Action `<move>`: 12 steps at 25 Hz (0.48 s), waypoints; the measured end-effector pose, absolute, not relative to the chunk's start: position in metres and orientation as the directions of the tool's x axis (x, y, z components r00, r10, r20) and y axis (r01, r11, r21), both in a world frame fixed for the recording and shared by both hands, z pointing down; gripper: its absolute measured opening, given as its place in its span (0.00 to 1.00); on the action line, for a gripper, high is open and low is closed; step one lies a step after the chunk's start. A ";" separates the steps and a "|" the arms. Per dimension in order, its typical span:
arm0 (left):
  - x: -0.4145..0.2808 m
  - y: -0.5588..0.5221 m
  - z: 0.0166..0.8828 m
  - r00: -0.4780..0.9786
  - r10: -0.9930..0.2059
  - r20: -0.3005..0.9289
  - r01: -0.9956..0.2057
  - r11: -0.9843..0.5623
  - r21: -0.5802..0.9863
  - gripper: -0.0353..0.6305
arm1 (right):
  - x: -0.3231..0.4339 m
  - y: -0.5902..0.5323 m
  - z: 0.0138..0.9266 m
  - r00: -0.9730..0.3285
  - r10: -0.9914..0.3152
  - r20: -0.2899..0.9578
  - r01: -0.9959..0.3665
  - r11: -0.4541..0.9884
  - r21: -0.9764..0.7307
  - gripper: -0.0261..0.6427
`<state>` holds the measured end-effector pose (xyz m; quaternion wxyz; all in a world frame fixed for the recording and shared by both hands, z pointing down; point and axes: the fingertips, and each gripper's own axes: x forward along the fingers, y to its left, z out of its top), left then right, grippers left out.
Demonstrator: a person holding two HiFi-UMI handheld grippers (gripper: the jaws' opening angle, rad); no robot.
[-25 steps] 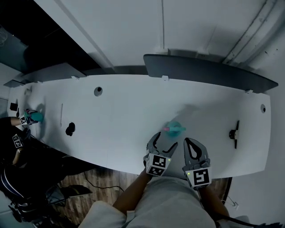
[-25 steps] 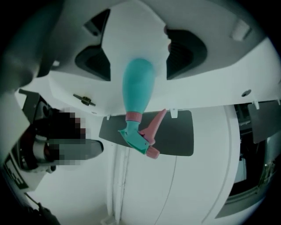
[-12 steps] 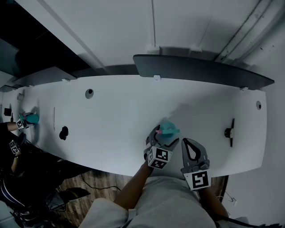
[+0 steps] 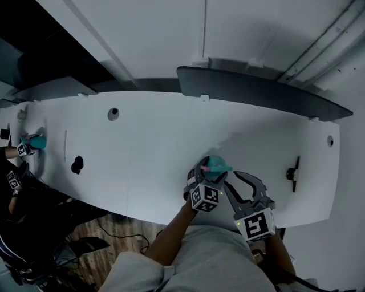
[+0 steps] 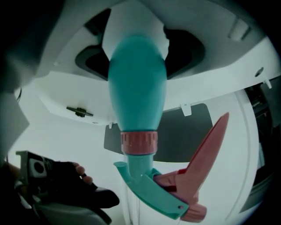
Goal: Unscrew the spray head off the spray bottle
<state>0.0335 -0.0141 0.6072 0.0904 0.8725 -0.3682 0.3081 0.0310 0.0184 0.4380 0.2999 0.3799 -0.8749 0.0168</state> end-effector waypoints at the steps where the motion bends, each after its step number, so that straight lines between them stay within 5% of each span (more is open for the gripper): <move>1: 0.034 -0.012 0.607 0.543 -0.582 0.606 -0.693 -0.718 -0.068 0.63 | 0.027 0.020 0.443 -0.545 -0.604 0.581 -0.630 0.752 0.191 0.28; 6: 0.035 -0.002 0.608 0.560 -0.564 0.607 -0.673 -0.737 -0.065 0.63 | 0.020 0.019 0.458 -0.467 -0.442 0.766 -0.336 0.890 0.308 0.29; 12: 0.034 -0.001 0.606 0.582 -0.594 0.556 -0.683 -0.727 -0.062 0.63 | 0.015 0.016 0.475 -0.386 -0.256 0.886 -0.112 0.967 0.231 0.22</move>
